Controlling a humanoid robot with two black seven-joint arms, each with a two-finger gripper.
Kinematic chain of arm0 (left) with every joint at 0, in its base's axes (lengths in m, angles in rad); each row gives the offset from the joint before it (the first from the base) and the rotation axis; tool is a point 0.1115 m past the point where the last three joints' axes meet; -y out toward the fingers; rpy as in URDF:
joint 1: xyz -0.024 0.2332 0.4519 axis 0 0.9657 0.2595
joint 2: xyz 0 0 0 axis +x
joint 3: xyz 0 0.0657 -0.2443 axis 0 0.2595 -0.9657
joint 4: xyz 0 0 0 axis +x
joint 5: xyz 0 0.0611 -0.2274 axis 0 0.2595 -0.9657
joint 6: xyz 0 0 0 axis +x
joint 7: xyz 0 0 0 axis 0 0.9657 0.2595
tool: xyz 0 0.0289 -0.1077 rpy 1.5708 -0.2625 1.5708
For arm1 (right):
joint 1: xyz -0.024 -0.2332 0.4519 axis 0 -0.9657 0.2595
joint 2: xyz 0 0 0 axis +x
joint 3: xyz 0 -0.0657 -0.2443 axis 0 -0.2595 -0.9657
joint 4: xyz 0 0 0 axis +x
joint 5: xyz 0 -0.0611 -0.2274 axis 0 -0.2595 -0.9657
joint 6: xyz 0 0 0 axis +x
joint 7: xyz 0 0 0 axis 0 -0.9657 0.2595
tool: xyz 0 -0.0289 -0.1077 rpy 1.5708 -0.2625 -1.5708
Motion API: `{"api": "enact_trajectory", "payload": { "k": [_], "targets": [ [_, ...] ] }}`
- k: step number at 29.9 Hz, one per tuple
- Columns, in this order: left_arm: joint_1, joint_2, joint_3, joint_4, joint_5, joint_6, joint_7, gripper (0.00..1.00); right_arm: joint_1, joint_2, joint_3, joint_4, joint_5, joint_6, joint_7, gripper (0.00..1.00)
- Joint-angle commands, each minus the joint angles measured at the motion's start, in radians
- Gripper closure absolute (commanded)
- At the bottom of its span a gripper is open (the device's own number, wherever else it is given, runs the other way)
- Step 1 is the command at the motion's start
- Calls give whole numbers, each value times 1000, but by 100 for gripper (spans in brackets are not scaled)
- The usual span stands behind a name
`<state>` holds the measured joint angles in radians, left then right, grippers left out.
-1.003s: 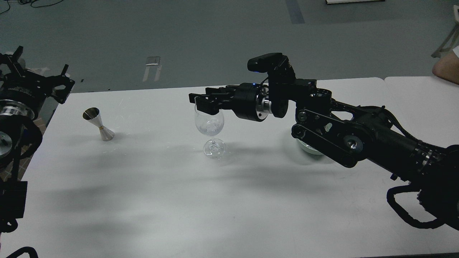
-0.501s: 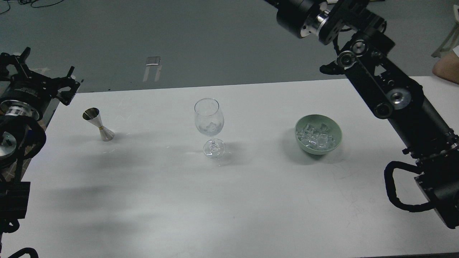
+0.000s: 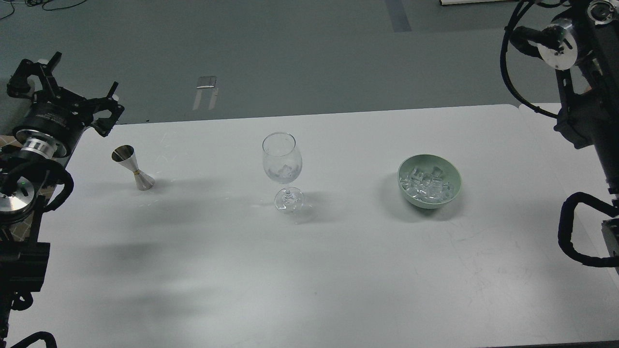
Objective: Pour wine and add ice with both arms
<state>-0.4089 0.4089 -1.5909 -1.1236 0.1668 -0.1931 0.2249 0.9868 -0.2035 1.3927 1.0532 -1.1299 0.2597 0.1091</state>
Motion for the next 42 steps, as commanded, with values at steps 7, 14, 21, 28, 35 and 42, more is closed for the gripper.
{"api": "enact_trajectory", "payload": {
  "k": [7,14,21,28,35,42],
  "targets": [
    [-7,-4,2,4,77,-12,-128,2,-54,-14,72,-146,370,52,-40,0],
    [-13,-12,43,34,99,-12,-182,2,-146,35,48,-145,420,142,-57,0],
    [-8,-35,112,34,134,-64,-265,2,-155,113,37,-235,429,183,-68,0],
    [-56,-81,209,53,221,-68,-253,2,-149,180,37,-317,430,191,-66,0],
    [-185,-172,249,177,227,-69,-253,2,-137,203,34,-320,429,194,-62,0],
    [-283,-225,322,209,229,-71,-263,2,-50,203,35,-384,429,196,-60,0]
  ]
}}
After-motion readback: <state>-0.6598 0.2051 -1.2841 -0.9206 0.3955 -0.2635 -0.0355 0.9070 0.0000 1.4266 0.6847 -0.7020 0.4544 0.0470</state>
